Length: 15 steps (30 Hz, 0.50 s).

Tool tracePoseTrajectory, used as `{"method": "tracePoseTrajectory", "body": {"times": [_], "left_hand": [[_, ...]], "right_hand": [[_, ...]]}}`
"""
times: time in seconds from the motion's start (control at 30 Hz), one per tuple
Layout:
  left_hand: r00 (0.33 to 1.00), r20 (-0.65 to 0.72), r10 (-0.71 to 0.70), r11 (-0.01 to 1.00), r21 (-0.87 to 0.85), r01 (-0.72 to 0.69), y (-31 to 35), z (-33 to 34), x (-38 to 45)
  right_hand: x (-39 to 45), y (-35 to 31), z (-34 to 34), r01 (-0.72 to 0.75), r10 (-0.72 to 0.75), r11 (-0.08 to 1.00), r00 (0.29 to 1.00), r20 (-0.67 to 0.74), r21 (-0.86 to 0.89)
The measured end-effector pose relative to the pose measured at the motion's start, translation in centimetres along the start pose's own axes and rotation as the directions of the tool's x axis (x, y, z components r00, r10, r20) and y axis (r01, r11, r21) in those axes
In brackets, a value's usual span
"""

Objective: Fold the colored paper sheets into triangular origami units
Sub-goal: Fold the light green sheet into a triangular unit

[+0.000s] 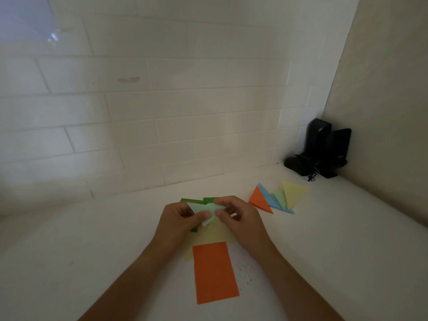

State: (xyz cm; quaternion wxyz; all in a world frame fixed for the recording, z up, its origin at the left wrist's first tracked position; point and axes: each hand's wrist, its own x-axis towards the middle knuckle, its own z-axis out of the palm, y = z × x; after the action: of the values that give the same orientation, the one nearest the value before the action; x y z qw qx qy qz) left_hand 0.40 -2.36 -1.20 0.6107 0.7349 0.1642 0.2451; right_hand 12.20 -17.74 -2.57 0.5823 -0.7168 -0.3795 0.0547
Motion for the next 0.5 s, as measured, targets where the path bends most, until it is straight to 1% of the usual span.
{"method": "tracePoseTrajectory", "body": {"times": [0.27,0.37,0.5], "left_hand": [[0.99,-0.064,0.128,0.984,0.132,-0.119,0.4,0.12,-0.21],[0.983,-0.084,0.164,0.967,0.21,-0.144,0.2,0.13,-0.04],[0.974,-0.094,0.206,0.949,0.26,-0.176,-0.04,0.05,0.11]], "right_hand": [[0.08,0.5,0.11,-0.02,0.02,1.0,1.0,0.007,-0.003],[-0.01,0.39,0.03,-0.019,0.019,0.999,1.0,0.01,0.027],[-0.11,0.08,-0.03,-0.011,0.01,1.0,1.0,0.029,0.01]]}}
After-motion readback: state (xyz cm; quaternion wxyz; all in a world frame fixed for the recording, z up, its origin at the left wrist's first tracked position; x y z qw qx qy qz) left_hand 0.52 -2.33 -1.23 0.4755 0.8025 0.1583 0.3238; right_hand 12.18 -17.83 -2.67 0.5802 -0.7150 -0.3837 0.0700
